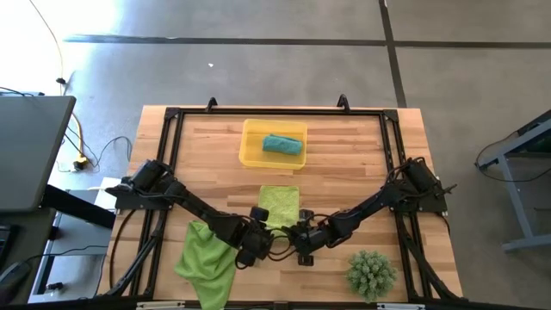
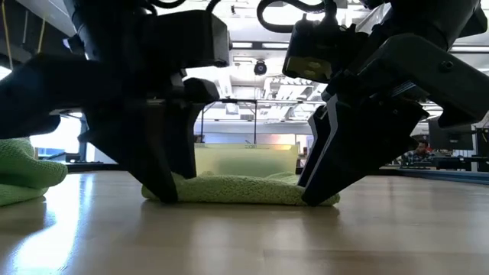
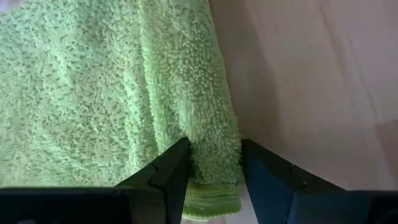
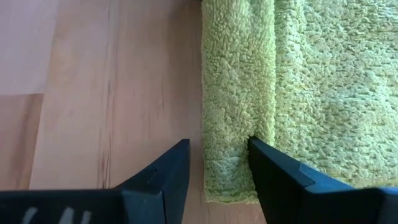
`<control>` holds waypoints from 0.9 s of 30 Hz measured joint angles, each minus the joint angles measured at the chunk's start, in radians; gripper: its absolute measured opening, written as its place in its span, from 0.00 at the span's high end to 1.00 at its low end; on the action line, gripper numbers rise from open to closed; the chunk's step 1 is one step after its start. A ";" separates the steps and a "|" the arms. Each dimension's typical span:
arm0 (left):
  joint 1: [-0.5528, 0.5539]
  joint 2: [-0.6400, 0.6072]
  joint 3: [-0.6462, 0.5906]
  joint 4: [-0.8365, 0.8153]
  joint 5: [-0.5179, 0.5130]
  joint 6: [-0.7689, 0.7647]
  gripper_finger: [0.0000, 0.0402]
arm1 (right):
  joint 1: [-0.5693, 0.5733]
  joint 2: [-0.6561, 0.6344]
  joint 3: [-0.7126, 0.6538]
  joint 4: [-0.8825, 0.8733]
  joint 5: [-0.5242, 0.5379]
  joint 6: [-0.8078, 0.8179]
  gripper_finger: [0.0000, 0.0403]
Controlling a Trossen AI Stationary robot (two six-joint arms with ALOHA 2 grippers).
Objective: Roll microfiber towels into tight, uniform cylinder then place into a basket
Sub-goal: Roll the light green microfiber towel
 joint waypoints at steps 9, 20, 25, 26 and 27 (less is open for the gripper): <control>0.009 -0.006 -0.083 0.104 0.051 -0.066 0.72 | 0.000 0.000 0.000 -0.001 0.000 0.038 0.62; 0.019 -0.019 -0.149 0.300 0.236 -0.137 0.99 | -0.036 -0.005 0.000 -0.002 -0.106 0.088 0.97; 0.034 -0.065 -0.192 0.330 0.357 -0.168 0.98 | -0.034 -0.025 0.001 0.022 -0.238 0.089 0.97; 0.041 -0.075 -0.206 0.347 0.390 -0.178 0.98 | -0.038 -0.032 0.000 0.023 -0.261 0.089 0.98; 0.051 -0.088 -0.223 0.365 0.417 -0.192 0.98 | -0.044 -0.036 -0.001 0.030 -0.293 0.086 0.99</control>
